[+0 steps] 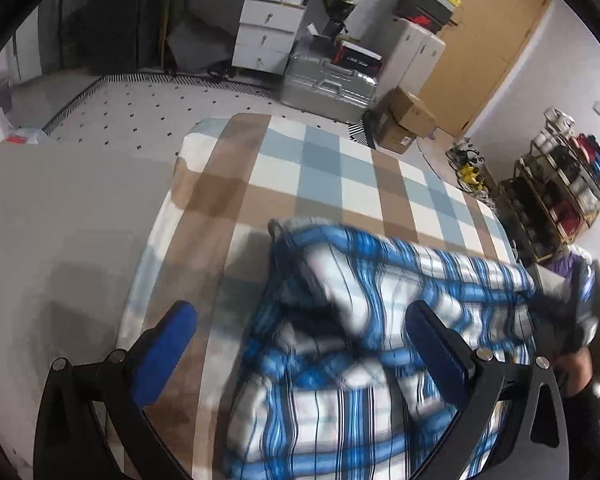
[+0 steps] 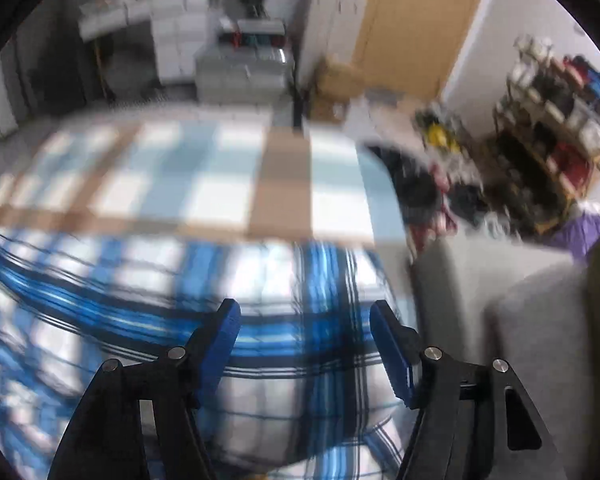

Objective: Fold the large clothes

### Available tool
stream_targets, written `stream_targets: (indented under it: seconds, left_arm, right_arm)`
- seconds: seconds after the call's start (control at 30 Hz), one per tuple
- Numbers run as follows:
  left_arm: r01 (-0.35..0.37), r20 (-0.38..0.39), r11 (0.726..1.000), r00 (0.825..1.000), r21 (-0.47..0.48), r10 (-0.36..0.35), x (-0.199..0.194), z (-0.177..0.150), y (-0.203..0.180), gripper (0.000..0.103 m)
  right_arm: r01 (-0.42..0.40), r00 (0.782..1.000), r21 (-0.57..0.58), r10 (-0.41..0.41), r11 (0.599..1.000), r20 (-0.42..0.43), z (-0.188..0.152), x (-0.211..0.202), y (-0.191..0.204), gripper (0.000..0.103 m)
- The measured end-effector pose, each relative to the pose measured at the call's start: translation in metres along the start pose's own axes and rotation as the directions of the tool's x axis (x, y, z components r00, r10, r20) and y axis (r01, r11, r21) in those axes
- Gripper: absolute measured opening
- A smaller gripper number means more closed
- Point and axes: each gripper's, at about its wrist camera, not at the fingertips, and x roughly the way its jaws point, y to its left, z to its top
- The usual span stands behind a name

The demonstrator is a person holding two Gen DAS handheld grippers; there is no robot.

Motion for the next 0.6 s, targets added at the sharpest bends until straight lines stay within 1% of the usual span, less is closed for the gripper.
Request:
stream_targets:
  seconds: [0.03, 0.07, 0.1, 0.13, 0.17, 0.2, 0.23, 0.27, 0.3, 0.33, 0.4, 0.43, 0.47, 0.53, 0.57, 0.6]
  left_arm:
    - [0.007, -0.013, 1.0, 1.0, 0.0, -0.007, 0.008, 0.006, -0.001, 0.102]
    - [0.003, -0.027, 1.0, 1.0, 0.004, -0.003, 0.017, 0.011, -0.002, 0.102]
    - [0.007, -0.032, 1.0, 0.999, 0.01, -0.006, 0.023, 0.014, -0.003, 0.102]
    - [0.016, -0.041, 1.0, 0.999, 0.021, -0.016, 0.031, 0.017, -0.004, 0.102]
    - [0.025, -0.064, 0.999, 0.998, 0.023, -0.024, 0.04, 0.018, -0.003, 0.096]
    - [0.015, -0.085, 1.0, 0.996, 0.019, -0.013, 0.047, 0.016, -0.001, 0.072]
    - [0.005, -0.109, 1.0, 0.994, 0.026, -0.002, 0.054, 0.014, 0.001, 0.057]
    - [0.009, -0.163, 0.999, 0.987, 0.045, -0.002, 0.067, 0.007, 0.001, 0.033]
    - [0.019, -0.192, 0.999, 0.981, 0.047, -0.01, 0.074, 0.002, 0.003, 0.019]
    - [0.023, -0.218, 0.999, 0.976, 0.038, -0.014, 0.081, -0.006, 0.004, 0.018]
    - [0.008, -0.236, 0.998, 0.972, 0.061, 0.006, 0.088, -0.022, 0.004, 0.016]
    - [-0.005, -0.236, 0.997, 0.972, 0.083, 0.025, 0.089, -0.029, 0.002, 0.015]
    - [-0.016, -0.209, 0.994, 0.977, 0.109, 0.038, 0.085, -0.036, 0.0, 0.014]
    - [-0.032, -0.206, 0.991, 0.977, 0.133, 0.059, 0.081, -0.042, -0.002, 0.014]
    - [-0.032, -0.206, 0.991, 0.977, 0.131, 0.059, 0.079, -0.044, -0.001, 0.015]
    - [-0.037, -0.209, 0.991, 0.976, 0.132, 0.064, 0.078, -0.045, 0.0, 0.017]
  right_arm:
    - [-0.017, 0.999, 0.007, 0.017, 1.0, -0.032, -0.005, 0.011, -0.002, 0.066]
    - [-0.048, 0.998, 0.023, 0.049, 0.999, -0.041, -0.011, 0.018, -0.006, 0.066]
    - [-0.071, 0.997, 0.05, 0.072, 0.996, -0.011, -0.016, 0.015, -0.013, 0.068]
    - [-0.079, 0.997, 0.056, 0.08, 0.995, -0.024, -0.02, 0.014, -0.017, 0.069]
    - [-0.084, 0.996, 0.06, 0.086, 0.995, -0.027, -0.024, 0.01, -0.02, 0.069]
    - [-0.081, 0.996, 0.053, 0.083, 0.995, -0.036, -0.027, 0.008, -0.021, 0.069]
    - [-0.073, 0.996, 0.038, 0.075, 0.997, -0.038, -0.03, 0.006, -0.022, 0.069]
    - [-0.07, 0.997, 0.026, 0.071, 0.997, -0.038, -0.031, 0.005, -0.021, 0.069]
    - [-0.068, 0.997, 0.009, 0.069, 0.998, -0.037, -0.033, 0.003, -0.021, 0.069]
    - [-0.06, 0.998, 0.001, 0.06, 0.998, -0.034, -0.035, 0.0, -0.021, 0.069]
    - [-0.041, 0.999, 0.006, 0.041, 0.999, -0.025, -0.033, -0.005, -0.019, 0.069]
    - [-0.035, 0.999, 0.01, 0.035, 0.999, -0.015, -0.033, -0.01, -0.017, 0.069]
    - [-0.037, 0.999, 0.009, 0.037, 0.999, 0.002, -0.03, -0.015, -0.012, 0.069]
    - [-0.082, 0.995, -0.009, 0.083, 0.997, 0.049, -0.027, -0.03, 0.001, 0.069]
    - [-0.11, 0.99, -0.037, 0.113, 0.993, 0.079, -0.027, -0.041, 0.013, 0.069]
    - [-0.109, 0.988, -0.064, 0.115, 0.992, 0.101, -0.027, -0.049, 0.022, 0.069]
